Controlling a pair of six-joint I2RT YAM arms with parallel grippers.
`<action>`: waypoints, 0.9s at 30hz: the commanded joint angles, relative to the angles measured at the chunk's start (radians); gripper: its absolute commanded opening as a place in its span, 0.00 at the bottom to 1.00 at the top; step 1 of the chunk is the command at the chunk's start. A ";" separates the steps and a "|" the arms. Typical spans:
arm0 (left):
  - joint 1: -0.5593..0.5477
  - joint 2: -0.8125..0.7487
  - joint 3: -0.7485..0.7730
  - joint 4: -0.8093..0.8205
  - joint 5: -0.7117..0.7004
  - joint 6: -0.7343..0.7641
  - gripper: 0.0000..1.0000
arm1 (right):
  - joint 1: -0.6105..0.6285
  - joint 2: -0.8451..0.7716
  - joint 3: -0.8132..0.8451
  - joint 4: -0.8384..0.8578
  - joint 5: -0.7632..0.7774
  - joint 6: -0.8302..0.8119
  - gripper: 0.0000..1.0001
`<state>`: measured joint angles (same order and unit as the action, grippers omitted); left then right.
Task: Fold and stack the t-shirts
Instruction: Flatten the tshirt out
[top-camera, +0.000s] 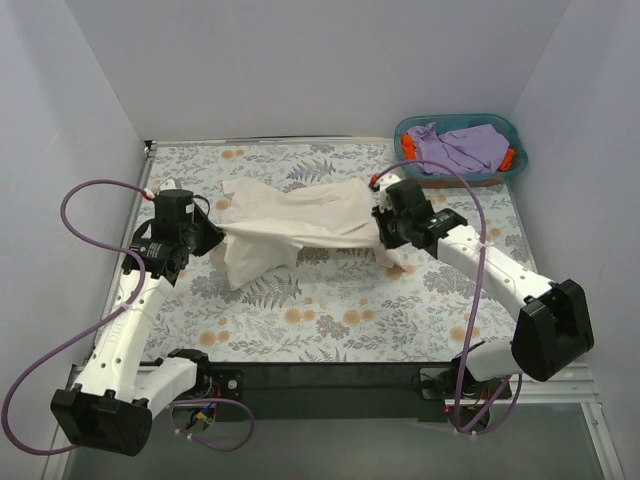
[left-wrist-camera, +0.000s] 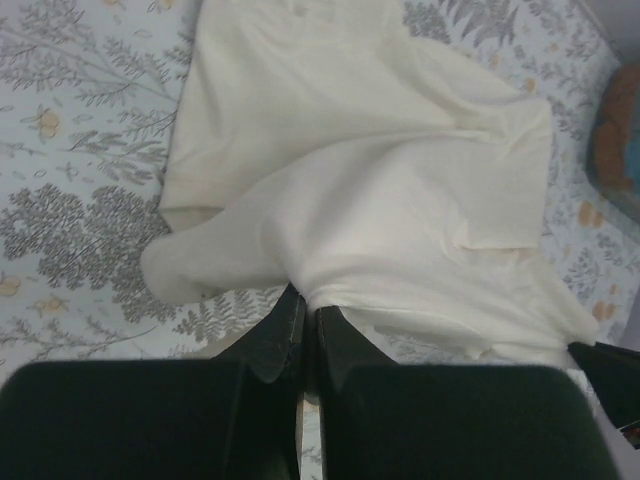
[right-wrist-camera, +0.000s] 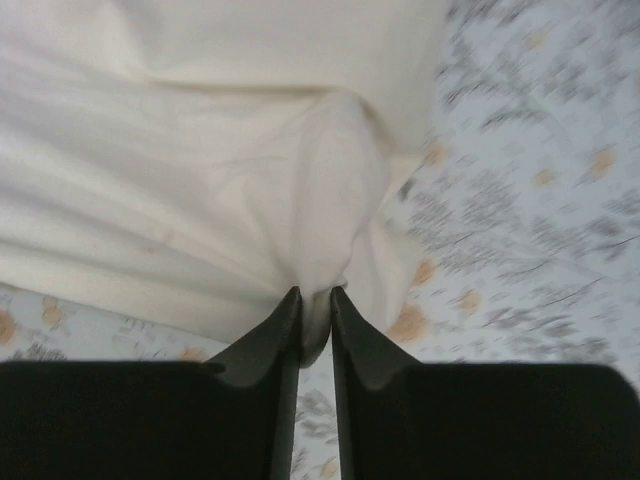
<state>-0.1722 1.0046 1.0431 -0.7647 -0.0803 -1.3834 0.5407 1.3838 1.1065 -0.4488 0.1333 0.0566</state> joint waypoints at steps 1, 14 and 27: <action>0.019 -0.040 -0.023 -0.079 -0.075 0.024 0.00 | 0.082 0.008 -0.079 -0.082 -0.073 0.029 0.27; 0.019 -0.101 0.057 -0.154 -0.141 0.043 0.00 | -0.094 -0.057 -0.280 0.024 0.037 0.230 0.54; 0.019 -0.110 0.029 -0.151 -0.124 0.043 0.00 | -0.091 0.038 -0.356 0.234 -0.170 0.255 0.55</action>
<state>-0.1593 0.9161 1.0683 -0.9138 -0.1902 -1.3533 0.4377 1.4120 0.7658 -0.3038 0.0223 0.3012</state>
